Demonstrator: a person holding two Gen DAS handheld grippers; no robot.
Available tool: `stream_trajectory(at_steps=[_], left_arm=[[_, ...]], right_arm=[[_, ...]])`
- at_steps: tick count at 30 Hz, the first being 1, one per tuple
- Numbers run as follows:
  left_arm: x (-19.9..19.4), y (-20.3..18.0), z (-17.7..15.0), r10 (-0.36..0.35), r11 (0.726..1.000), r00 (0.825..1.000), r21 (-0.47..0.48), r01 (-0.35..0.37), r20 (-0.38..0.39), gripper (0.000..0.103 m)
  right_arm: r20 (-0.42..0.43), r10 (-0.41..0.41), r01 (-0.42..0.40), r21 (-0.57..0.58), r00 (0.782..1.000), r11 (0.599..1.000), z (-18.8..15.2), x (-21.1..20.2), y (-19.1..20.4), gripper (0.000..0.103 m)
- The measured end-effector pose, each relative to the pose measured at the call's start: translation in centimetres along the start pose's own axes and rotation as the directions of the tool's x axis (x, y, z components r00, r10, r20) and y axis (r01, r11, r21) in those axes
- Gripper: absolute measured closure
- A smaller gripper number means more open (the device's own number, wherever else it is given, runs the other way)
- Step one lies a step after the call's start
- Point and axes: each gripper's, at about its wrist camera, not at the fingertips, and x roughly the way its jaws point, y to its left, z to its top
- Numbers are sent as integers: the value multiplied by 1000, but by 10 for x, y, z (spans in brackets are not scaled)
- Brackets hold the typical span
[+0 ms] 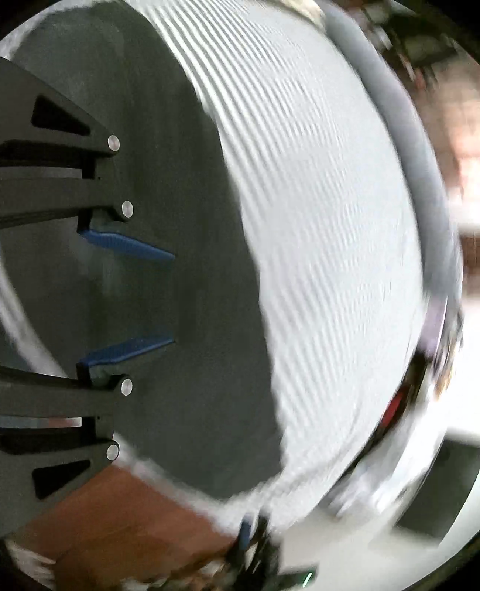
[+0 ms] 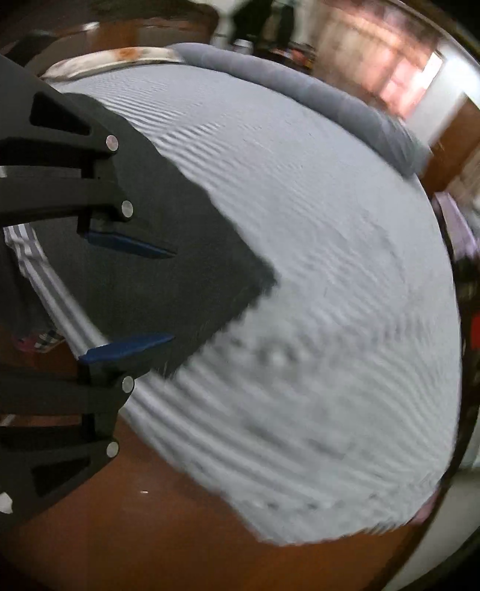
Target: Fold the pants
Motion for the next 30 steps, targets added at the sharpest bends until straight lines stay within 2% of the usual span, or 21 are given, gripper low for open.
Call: stream_trajectory(at_steps=[2,3,6,8,9,11,15,18,21,22,25,28,29,30], left_arm=[[-3,42,-4,75,991,997,-112,-73,11,58],[-5,65,-9,106,980,994,-171,-103,8,58],[-3,117,-23,185,935,983,-305,-182,-21,58],[0,134,-31,201,914,979,-353,-200,-37,58],[2,139,-37,195,906,980,-374,-198,-47,58],[7,146,-46,194,896,979,-393,-204,-66,58],[15,157,-71,175,893,978,-401,-205,-109,58],[19,158,-82,179,896,979,-393,-205,-102,59],[17,155,-85,195,902,977,-374,-215,-91,59],[17,155,-86,195,903,977,-373,-214,-88,59],[14,152,-89,183,904,980,-380,-197,-74,59],[9,149,-95,171,903,984,-390,-178,-54,59],[7,150,-97,168,904,985,-392,-173,-47,59],[4,152,-101,161,903,986,-400,-159,-28,59]], right_arm=[[-29,20,-24,-141,999,990,-1,7,46,63],[-62,47,-60,-221,997,973,-4,15,78,63],[-170,109,-165,-363,979,917,-17,39,150,63],[-272,142,-251,-425,952,870,-28,62,200,63],[-342,149,-300,-443,928,845,-35,79,228,62],[-404,143,-342,-480,904,807,-46,101,267,62],[-525,118,-444,-554,843,704,-72,137,341,62],[-593,79,-495,-583,801,644,-101,156,384,62],[-614,19,-502,-628,789,595,-122,170,409,62],[-610,-1,-495,-644,792,584,-126,177,414,63],[-612,-38,-488,-665,790,566,-137,193,421,62],[-641,-65,-503,-657,764,562,-144,209,429,63],[-645,-71,-509,-661,761,552,-149,209,430,65],[-643,-72,-513,-670,763,537,-153,208,432,76]])
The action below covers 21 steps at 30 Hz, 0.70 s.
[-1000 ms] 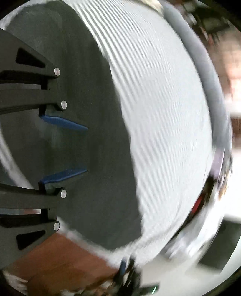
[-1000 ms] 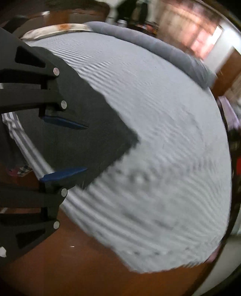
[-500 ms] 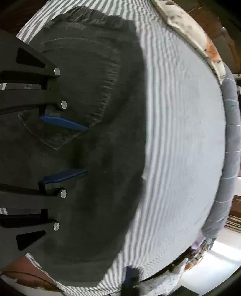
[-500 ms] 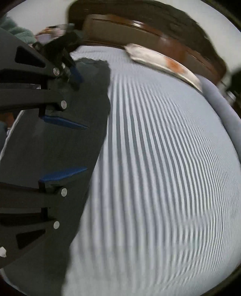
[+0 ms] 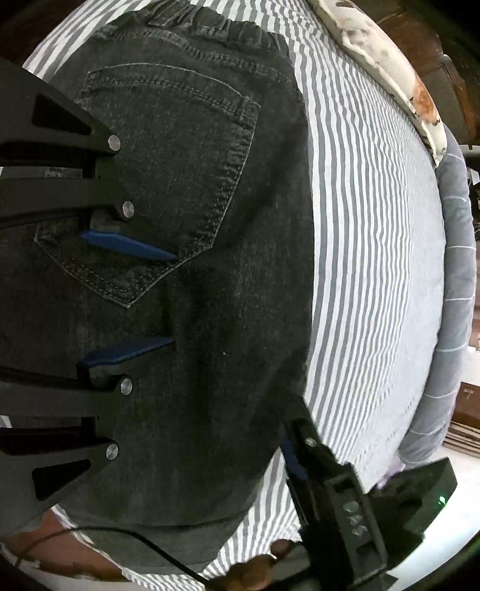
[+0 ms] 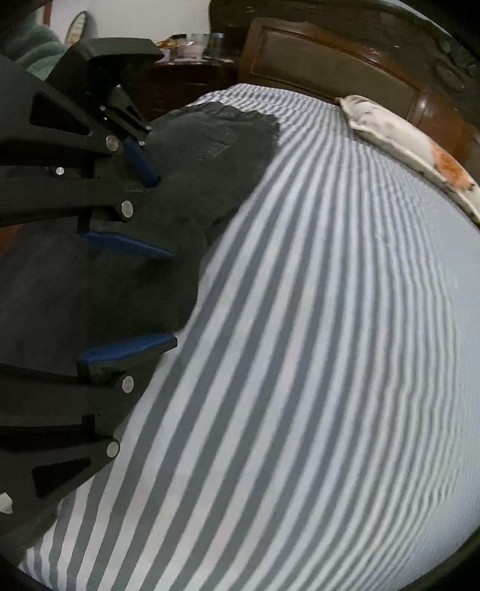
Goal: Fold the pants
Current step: 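Smooth the folded jeans with the left gripper while the right gripper holds the leg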
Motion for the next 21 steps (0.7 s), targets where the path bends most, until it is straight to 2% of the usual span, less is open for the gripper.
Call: stream_trajectory(at_steps=[1,4,8,11,14,16,21], left_arm=[[-1,3,-2,-13,1000,1000,-8,13,11,59],[-7,13,-5,-54,998,998,-38,56,42,59],[-16,28,-8,-112,986,991,-112,120,72,59],[-29,43,-11,-144,971,982,-172,164,118,59],[-43,52,-8,-202,946,962,-219,240,182,59],[-50,55,-9,-227,935,950,-224,273,213,59],[-46,40,-7,-237,944,949,-182,276,208,59]], right_arm=[[4,-30,30,-37,1000,999,-5,-1,6,84],[48,-59,63,-85,997,994,-21,-10,17,94],[154,-49,69,-125,987,990,-56,-31,34,96],[176,-34,61,-147,984,987,-86,-27,45,97],[178,-26,51,-140,984,989,-108,-14,48,97],[175,-28,53,-136,984,989,-120,-4,47,97],[173,-3,25,-121,985,992,-129,5,44,95]])
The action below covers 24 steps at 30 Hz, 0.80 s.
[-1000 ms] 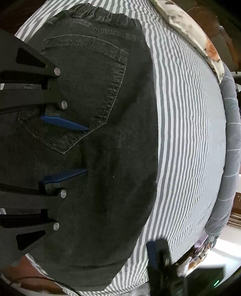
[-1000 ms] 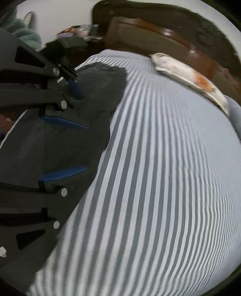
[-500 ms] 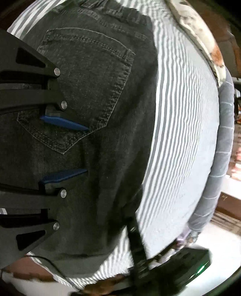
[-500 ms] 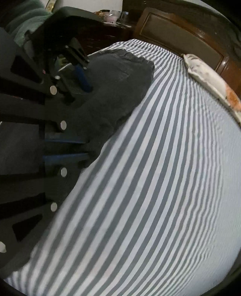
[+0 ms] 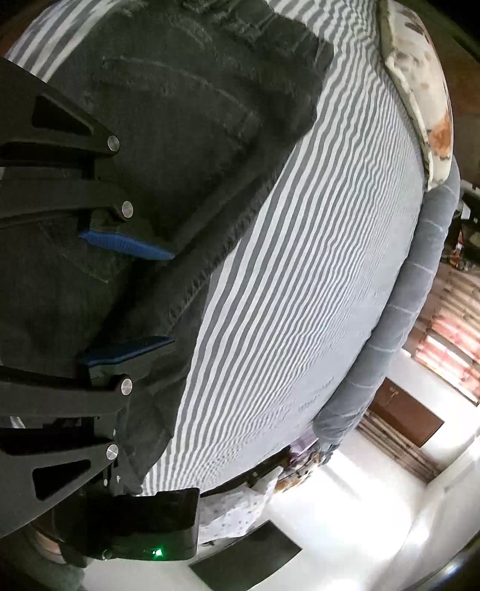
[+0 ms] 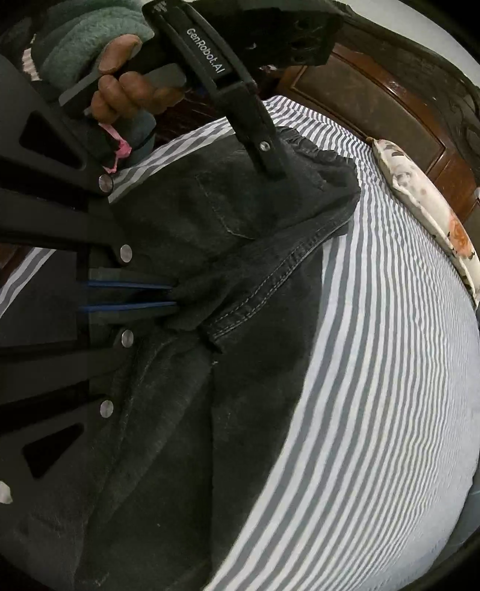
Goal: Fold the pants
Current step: 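Smooth the folded jeans with the left gripper while the right gripper holds the leg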
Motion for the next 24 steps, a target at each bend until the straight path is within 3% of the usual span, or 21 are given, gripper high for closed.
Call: stream_trajectory(at_steps=[4,10,13,17,22,24], left_arm=[[33,-4,-1,98,994,989,57,-92,-111,59],[34,-3,-3,95,994,990,60,-89,-109,59],[32,1,-3,80,996,991,42,-75,-109,59],[31,4,-5,73,997,992,38,-70,-107,59],[31,5,-5,61,998,993,25,-59,-103,59],[30,6,-5,57,998,993,21,-55,-101,59]], right_arm=[[6,28,-29,38,1000,999,4,6,3,90],[75,123,-135,195,990,971,11,-6,-22,63],[131,148,-181,301,980,936,13,-10,-42,62],[135,152,-194,403,979,894,16,1,-65,62],[142,217,-258,429,966,866,12,7,-69,62],[142,237,-275,425,961,862,13,9,-66,69]])
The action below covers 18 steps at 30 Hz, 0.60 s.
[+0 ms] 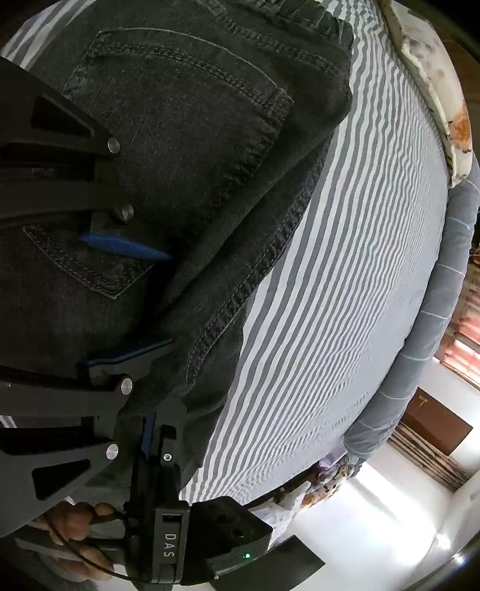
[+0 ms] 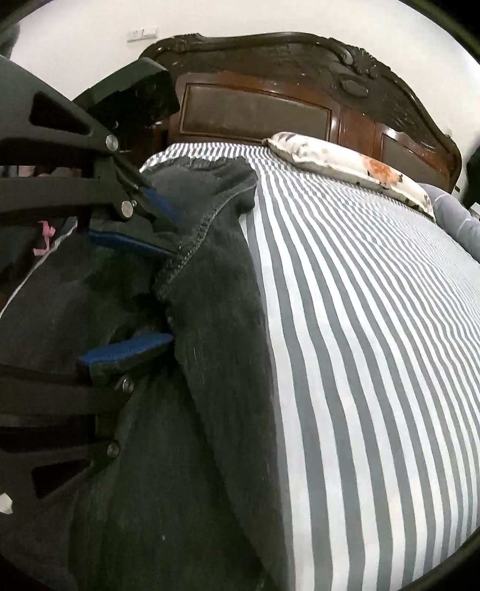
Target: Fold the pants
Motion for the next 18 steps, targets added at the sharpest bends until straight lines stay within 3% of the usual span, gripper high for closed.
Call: stream_trajectory(at_steps=[1,4,9,13,16,18], left_arm=[[0,1,0,-3,1000,1000,-3,3,1,59],[-2,2,-1,-9,1000,1000,-8,9,7,59],[-16,7,-1,16,1000,997,-16,-15,69,61],[-28,4,-2,28,999,990,12,-30,136,61],[-24,-3,-5,40,997,993,57,-47,113,61],[-22,-5,-7,37,996,994,76,-45,99,61]], right_arm=[[-6,17,-17,7,1000,1000,1,4,1,79],[23,12,-12,-2,1000,1000,4,2,5,92],[137,20,-11,-68,990,998,39,-23,30,95],[207,-44,67,-106,977,992,93,-33,42,97],[216,-152,182,-126,964,975,126,-16,44,102],[223,-183,213,-119,958,970,141,-9,39,102]])
